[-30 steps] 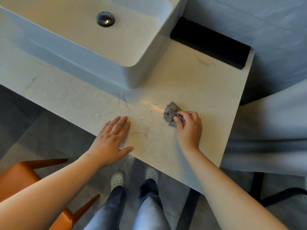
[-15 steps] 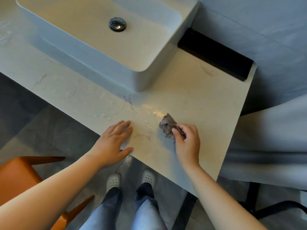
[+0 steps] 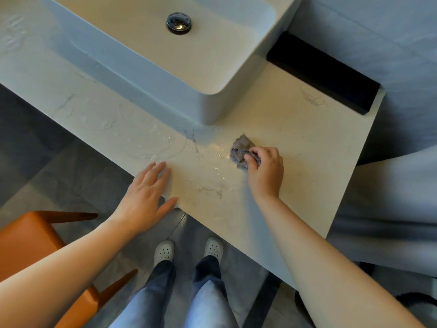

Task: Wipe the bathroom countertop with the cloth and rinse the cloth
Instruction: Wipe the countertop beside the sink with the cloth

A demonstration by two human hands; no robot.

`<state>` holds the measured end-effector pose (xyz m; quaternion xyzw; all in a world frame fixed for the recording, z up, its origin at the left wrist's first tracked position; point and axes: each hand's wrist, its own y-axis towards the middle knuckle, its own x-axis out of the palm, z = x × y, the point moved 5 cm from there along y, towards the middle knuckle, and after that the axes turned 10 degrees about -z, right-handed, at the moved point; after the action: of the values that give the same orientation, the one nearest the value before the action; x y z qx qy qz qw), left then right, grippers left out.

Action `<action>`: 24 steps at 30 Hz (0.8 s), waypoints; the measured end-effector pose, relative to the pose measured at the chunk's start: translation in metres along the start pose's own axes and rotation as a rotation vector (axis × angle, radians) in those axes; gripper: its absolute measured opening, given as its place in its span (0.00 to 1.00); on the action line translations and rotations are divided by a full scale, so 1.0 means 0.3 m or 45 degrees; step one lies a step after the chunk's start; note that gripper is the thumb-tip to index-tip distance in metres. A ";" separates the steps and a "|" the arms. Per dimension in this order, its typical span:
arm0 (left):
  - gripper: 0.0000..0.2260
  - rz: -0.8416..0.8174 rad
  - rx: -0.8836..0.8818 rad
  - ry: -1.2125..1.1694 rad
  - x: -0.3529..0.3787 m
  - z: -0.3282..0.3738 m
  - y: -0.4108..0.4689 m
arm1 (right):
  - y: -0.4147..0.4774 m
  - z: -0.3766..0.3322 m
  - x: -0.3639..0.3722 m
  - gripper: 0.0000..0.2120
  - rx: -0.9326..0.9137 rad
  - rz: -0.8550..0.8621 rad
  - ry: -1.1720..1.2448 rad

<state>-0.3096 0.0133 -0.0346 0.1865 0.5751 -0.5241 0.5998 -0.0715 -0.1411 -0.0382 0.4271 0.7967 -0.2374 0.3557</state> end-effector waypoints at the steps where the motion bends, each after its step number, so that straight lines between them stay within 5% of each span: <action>1: 0.40 0.005 -0.019 -0.004 -0.007 -0.012 0.010 | -0.035 -0.011 0.012 0.08 -0.029 -0.020 0.006; 11: 0.43 -0.073 -0.066 0.152 0.000 -0.112 0.081 | -0.285 -0.062 0.061 0.06 -0.077 -0.312 0.180; 18: 0.42 -0.079 -0.063 0.132 0.024 -0.124 0.083 | 0.016 -0.094 -0.048 0.06 -0.055 -0.015 0.156; 24: 0.41 -0.060 -0.036 0.117 0.027 -0.122 0.082 | 0.169 -0.066 0.029 0.07 0.079 0.010 0.071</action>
<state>-0.3087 0.0495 -0.0610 0.1882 0.6137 -0.5208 0.5628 -0.0388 -0.0966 -0.0362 0.4476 0.7968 -0.2487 0.3209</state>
